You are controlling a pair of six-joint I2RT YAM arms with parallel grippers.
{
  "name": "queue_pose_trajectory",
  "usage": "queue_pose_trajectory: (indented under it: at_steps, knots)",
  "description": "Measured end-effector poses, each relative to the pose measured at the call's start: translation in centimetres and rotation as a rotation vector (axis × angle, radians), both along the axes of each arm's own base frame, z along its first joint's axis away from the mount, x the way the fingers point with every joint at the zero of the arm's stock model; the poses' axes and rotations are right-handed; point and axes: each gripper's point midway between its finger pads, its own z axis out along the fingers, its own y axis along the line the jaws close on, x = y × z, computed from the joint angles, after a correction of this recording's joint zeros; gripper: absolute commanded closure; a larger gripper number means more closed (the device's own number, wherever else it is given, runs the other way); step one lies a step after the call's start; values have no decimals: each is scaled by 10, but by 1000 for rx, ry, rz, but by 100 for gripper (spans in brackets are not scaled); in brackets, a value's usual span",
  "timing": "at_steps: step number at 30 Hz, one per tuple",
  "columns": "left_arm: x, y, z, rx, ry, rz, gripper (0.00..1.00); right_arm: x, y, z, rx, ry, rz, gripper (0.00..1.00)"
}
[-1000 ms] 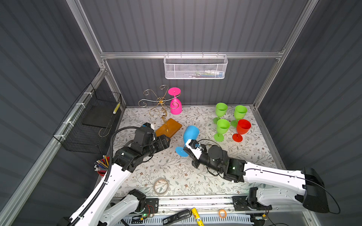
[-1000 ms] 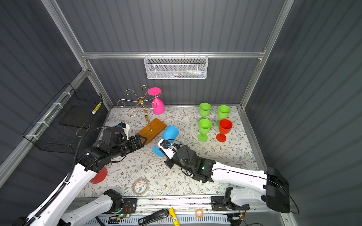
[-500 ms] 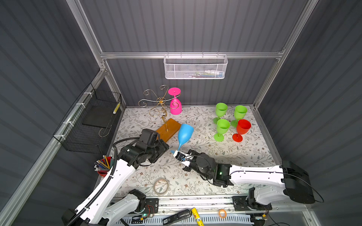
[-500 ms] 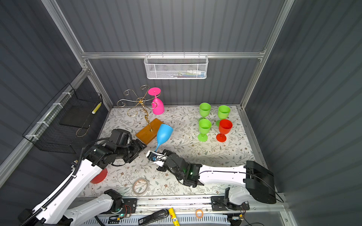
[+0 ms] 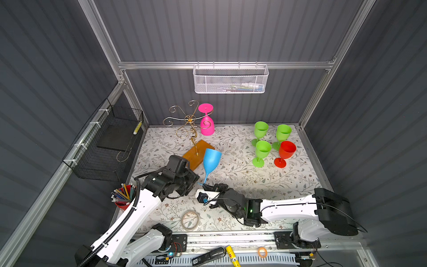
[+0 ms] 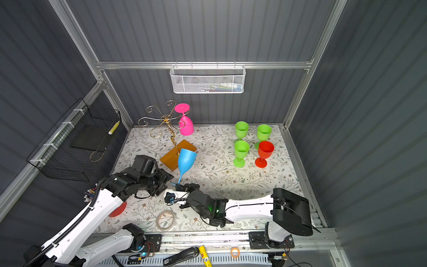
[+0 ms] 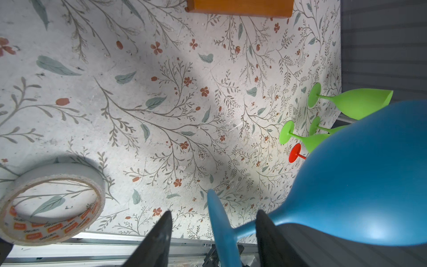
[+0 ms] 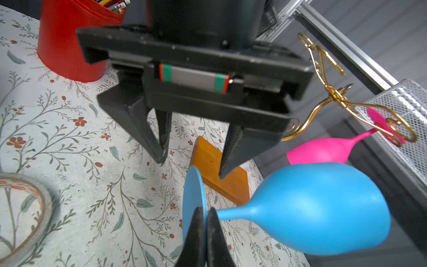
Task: Take the wine glass off the wine glass rack
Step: Pick up the wine glass from the wine glass rack.
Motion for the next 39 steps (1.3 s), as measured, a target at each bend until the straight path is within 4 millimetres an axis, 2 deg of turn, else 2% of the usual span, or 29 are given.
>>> queue_pose_trajectory:
  at_steps: [7,17,24,27,30,35,39]
  knots:
    - [-2,-4,-10,-44,34,26,58,3,8,3,-12,-39,0,100]
    - [-2,-4,-5,-91,23,72,77,1,14,-3,-50,-65,6,100]
    - [1,-6,-10,-111,27,98,89,-3,15,-5,-70,-77,17,100]
    - [3,-7,-11,-124,25,115,92,-4,17,-10,-78,-76,19,100]
    - [4,-6,-11,-131,27,132,99,-4,17,-10,-77,-77,16,100]
    - [5,-6,-10,-145,17,143,100,-3,17,-9,-68,-76,8,100]
    - [6,-6,-7,-147,-3,143,100,-4,17,-9,-52,-57,3,71]
